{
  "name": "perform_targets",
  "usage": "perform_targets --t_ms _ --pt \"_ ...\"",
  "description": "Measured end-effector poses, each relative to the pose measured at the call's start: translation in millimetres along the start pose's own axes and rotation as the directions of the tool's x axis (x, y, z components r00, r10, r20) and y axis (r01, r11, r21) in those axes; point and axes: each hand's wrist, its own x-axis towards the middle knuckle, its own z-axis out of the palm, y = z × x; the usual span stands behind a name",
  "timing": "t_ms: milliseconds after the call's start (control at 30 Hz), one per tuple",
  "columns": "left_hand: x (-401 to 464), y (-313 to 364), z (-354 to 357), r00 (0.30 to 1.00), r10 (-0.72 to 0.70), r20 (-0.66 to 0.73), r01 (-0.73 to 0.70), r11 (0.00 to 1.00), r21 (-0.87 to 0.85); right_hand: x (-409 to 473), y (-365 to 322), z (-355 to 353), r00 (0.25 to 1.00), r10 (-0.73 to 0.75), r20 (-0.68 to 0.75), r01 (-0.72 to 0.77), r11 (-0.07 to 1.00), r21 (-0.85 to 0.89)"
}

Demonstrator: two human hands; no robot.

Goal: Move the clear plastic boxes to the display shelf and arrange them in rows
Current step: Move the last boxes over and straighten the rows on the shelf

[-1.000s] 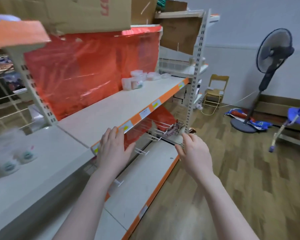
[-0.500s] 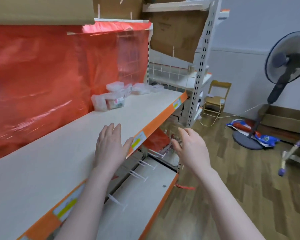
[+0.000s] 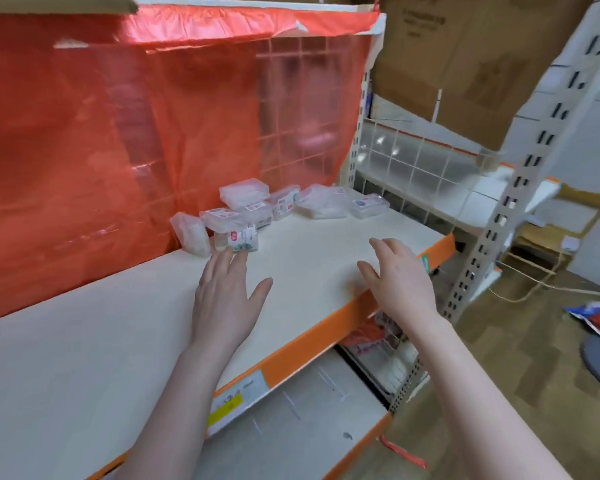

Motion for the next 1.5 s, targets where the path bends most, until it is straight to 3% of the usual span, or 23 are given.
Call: perform_targets --t_ms 367,633,933,1333,1500 --pt "45.8 85.1 58.8 0.938 -0.339 -0.065 0.342 0.938 0.048 162.2 98.2 44.4 0.932 -0.285 0.225 0.285 0.958 0.034" --pt "64.1 101.8 73.5 0.914 -0.405 -0.023 0.406 0.910 0.088 224.3 112.4 69.7 0.841 -0.357 0.406 0.385 0.923 0.013" --pt "93.7 111.4 82.7 0.946 -0.325 -0.003 0.324 0.942 0.083 235.0 119.4 63.2 0.790 -0.324 0.521 0.390 0.921 -0.019" --pt "176.0 127.6 90.3 0.996 -0.084 0.038 0.078 0.987 0.141 206.3 129.4 44.1 0.860 -0.261 0.438 0.329 0.941 -0.085" --pt "211.1 134.8 100.3 0.991 -0.044 0.130 0.017 0.980 0.200 191.7 133.1 38.7 0.884 -0.227 0.408 0.276 0.959 -0.066"
